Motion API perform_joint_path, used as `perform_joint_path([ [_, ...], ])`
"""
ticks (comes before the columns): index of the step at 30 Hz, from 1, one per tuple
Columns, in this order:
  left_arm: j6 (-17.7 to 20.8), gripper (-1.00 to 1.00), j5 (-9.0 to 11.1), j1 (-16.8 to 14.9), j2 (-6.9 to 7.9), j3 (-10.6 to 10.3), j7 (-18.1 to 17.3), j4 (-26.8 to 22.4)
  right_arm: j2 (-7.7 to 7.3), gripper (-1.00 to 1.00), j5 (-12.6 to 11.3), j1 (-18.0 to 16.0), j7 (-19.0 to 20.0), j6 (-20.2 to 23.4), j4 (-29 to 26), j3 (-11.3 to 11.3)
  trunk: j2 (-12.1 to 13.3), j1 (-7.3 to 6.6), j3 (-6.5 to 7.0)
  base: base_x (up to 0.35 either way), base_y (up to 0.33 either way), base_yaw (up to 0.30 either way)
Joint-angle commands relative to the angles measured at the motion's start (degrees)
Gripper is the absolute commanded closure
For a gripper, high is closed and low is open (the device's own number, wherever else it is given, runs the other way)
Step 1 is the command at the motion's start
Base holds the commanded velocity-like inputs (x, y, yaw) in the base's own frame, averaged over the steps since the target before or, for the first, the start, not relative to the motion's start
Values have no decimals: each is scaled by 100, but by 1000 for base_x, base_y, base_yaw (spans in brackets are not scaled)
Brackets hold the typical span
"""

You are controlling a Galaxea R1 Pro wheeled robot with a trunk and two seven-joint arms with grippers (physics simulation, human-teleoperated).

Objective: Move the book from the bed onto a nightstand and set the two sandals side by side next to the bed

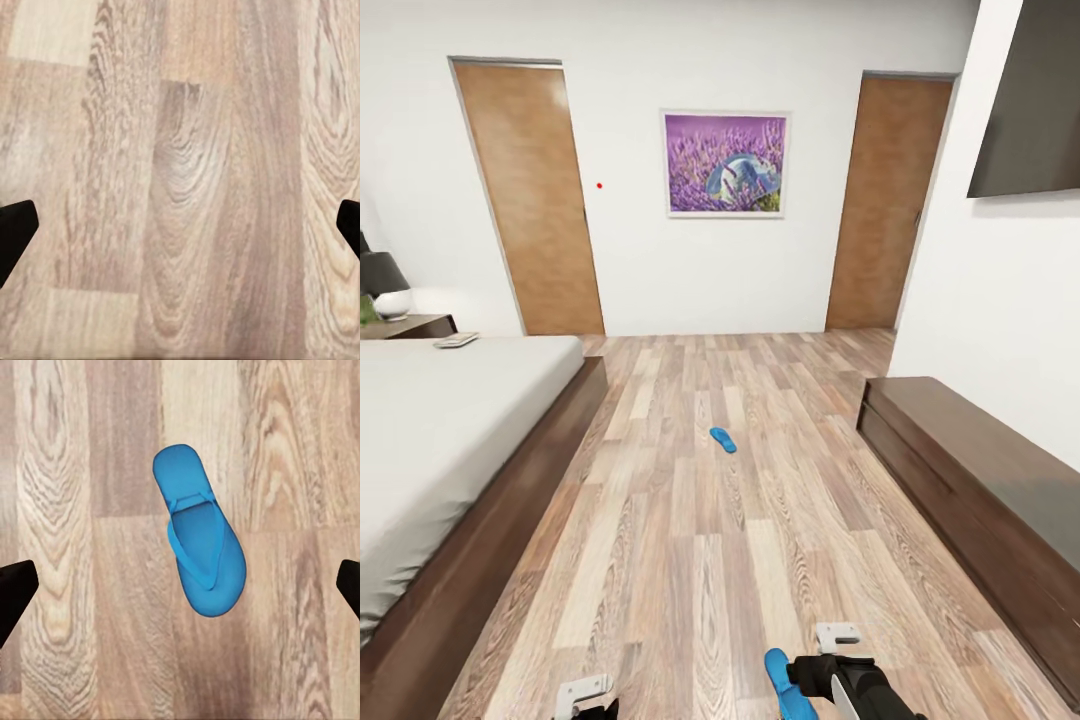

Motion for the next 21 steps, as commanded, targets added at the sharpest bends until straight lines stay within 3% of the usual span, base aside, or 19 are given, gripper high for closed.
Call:
perform_joint_path([
  [1, 3, -100, 35, -3, -3, 8, 5, -2, -1, -100, 2, 0, -1, 33, -12, 3, -44, 21, -30, 0, 0, 211],
  [9, 3, -100, 35, -3, -4, 8, 5, -2, -3, -100, 4, 0, -1, 33, -11, -1, -365, 197, -220, 0, 0, 185],
  [18, 3, -100, 35, -3, -9, 0, 5, -2, -2, -100, 4, 0, -1, 33, -11, -1, -726, 395, -394, 0, 0, 40],
  [21, 3, -100, 35, -3, -9, 0, 5, -2, -2, -100, 3, 0, -1, 33, -12, -1, -730, 402, -461, 0, 0, 6],
])
